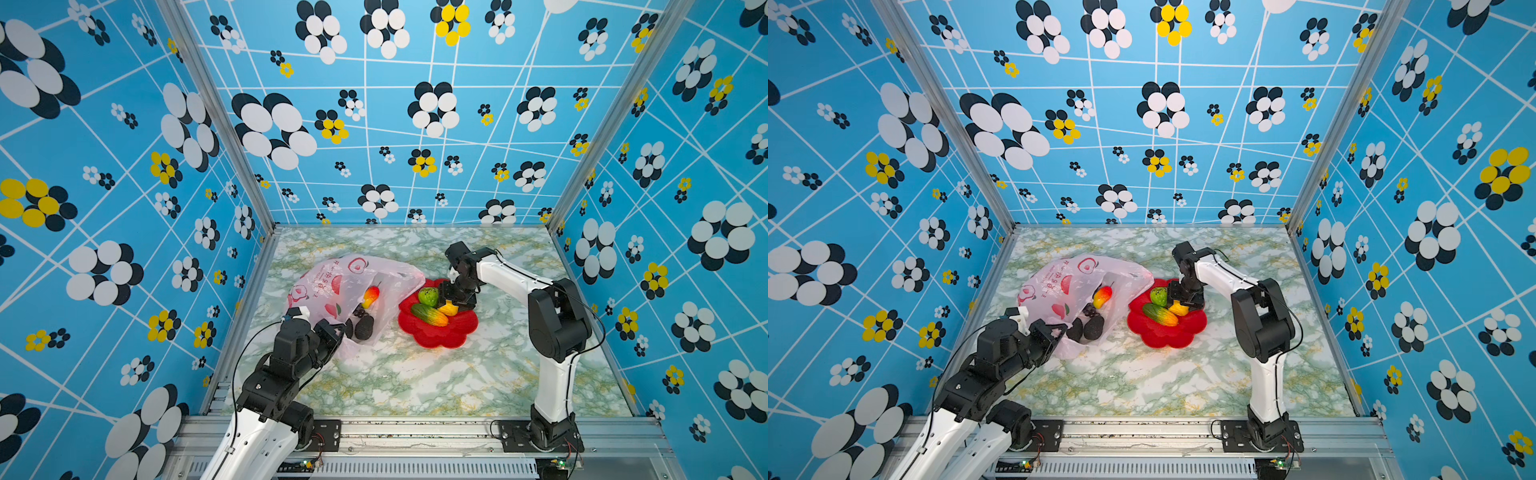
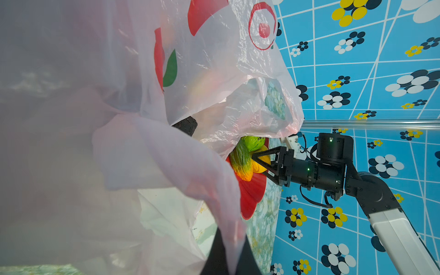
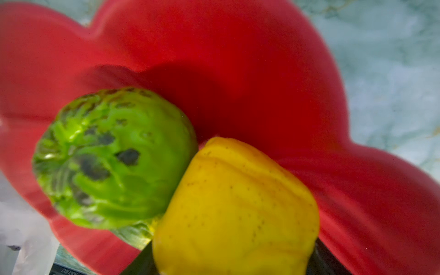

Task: Place the fruits into the plastic bag
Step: 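Lower the right gripper onto the yellow pepper in the bowl and close, then lift the yellow pepper out of the bowl with the right gripper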

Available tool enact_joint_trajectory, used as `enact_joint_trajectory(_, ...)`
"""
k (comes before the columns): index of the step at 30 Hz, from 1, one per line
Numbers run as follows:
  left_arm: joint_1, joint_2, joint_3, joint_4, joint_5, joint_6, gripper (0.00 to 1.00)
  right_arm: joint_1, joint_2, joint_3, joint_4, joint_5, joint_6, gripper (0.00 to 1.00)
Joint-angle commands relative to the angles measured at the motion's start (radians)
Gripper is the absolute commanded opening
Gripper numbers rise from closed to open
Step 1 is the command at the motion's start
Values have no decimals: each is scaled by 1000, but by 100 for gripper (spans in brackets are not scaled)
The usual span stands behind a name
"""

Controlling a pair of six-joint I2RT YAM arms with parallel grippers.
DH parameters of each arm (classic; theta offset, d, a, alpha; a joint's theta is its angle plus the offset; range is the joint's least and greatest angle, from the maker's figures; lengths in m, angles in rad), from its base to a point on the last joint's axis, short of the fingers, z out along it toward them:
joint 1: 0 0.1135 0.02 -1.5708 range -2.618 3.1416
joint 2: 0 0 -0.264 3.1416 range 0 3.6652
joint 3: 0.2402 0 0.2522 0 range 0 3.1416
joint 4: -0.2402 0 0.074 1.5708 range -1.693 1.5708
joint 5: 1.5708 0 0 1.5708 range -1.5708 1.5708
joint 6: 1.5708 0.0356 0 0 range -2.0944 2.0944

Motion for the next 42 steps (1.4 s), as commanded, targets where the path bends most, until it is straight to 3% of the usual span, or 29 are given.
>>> enact_joint_trajectory(1, 3, 13, -23, 39, 10, -15, 0, -6, -64, -26, 27, -24, 26, 62)
enact_joint_trajectory(14, 0, 144, 19, 132, 37, -4, 0, -6, -179, -125, 100, -96, 41, 59)
enact_joint_trajectory(42, -12, 154, -4, 159, 20, -27, 0, -6, -257, -52, 128, -215, 78, 58)
